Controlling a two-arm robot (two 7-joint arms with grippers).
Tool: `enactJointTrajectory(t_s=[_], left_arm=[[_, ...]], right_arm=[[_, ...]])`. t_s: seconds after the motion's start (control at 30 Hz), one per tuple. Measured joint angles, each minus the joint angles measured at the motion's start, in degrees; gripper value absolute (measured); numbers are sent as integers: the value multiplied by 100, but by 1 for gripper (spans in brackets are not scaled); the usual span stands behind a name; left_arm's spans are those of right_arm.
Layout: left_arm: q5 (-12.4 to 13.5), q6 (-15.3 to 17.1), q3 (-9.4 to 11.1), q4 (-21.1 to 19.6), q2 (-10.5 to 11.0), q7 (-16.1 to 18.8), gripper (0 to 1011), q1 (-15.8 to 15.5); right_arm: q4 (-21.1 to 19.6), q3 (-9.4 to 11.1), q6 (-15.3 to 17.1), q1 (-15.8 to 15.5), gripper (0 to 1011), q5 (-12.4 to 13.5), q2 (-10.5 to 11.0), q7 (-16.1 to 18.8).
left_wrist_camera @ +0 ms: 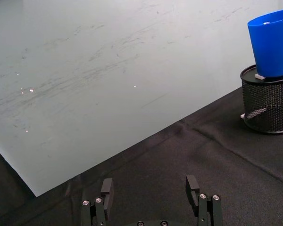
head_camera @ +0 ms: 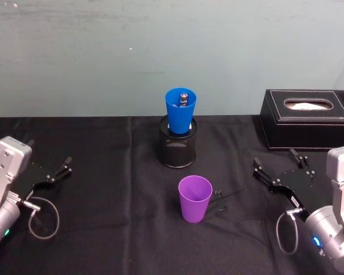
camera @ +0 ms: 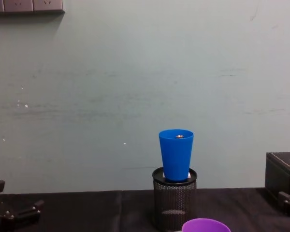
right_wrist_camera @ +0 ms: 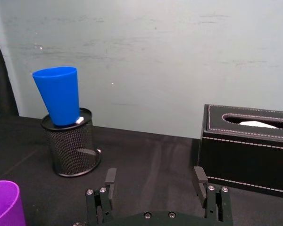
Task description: Pick up one cup with a gripper and tap it against the other cup.
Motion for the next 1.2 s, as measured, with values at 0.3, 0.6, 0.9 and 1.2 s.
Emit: enactJointTrajectory(t_s=[0.3, 0.6, 0.9, 1.2], left_arm=[[0, 0, 0, 0, 0, 0, 1000, 0], [0, 0, 0, 0, 0, 0, 1000, 0], [0, 0, 0, 0, 0, 0, 1000, 0], [0, 0, 0, 0, 0, 0, 1000, 0]], right_arm=[[100, 22, -74, 23, 1003, 12, -35, 103], [76, 20, -58, 18, 1003, 8, -26, 87], [64, 18, -48, 13, 1002, 5, -22, 74], [58, 18, -41, 13, 1003, 2, -18, 68]])
